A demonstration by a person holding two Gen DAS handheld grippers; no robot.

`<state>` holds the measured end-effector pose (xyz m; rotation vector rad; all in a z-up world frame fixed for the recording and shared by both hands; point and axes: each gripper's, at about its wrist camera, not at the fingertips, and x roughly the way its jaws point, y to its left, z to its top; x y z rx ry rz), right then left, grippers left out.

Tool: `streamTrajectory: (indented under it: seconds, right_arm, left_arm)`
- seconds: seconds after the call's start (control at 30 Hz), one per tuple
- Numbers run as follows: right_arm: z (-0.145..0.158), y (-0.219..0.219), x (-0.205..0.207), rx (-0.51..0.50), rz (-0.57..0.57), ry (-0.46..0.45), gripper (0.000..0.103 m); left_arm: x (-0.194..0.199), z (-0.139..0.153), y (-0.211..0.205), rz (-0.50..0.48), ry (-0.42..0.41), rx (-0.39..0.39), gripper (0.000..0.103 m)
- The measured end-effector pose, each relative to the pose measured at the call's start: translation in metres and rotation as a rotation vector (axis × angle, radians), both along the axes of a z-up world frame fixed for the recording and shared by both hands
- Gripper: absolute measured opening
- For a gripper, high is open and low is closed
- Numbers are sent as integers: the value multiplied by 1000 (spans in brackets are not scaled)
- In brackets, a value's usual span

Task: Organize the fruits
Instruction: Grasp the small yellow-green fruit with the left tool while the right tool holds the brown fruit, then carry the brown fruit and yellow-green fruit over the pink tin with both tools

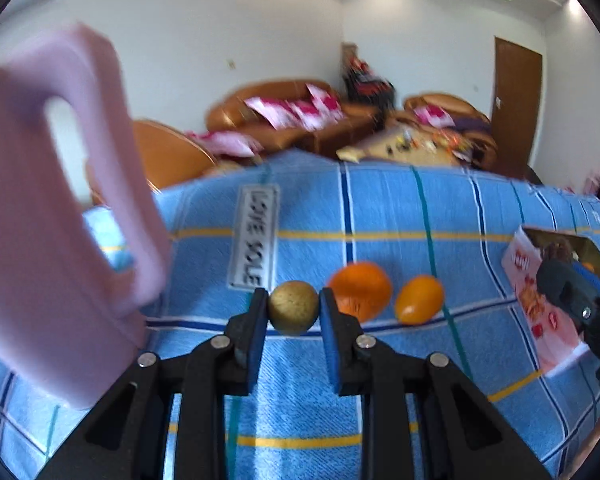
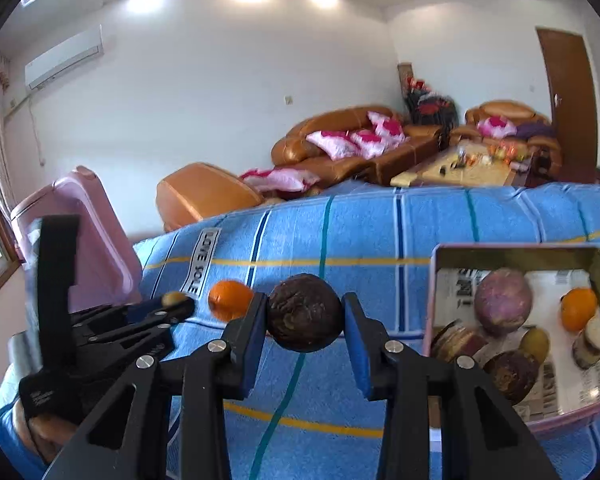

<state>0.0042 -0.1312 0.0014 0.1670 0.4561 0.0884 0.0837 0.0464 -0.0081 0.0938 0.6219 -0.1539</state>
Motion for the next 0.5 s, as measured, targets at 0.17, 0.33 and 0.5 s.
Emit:
streamTrajectory:
  seconds: [0.17,0.33,0.5]
  right_arm:
    - [8,10,-10,-110,-29,-78,40]
    - [10,17,-16,-162,-28,-109,40]
    - [12,17,-18,-171,-43,-114,40]
  left_arm:
    - [-21,7,-9,63,-67,-7,27]
    - [-34,7,-29,95,-108,34,27]
    - [-45,9,-27,136,-114,10,27]
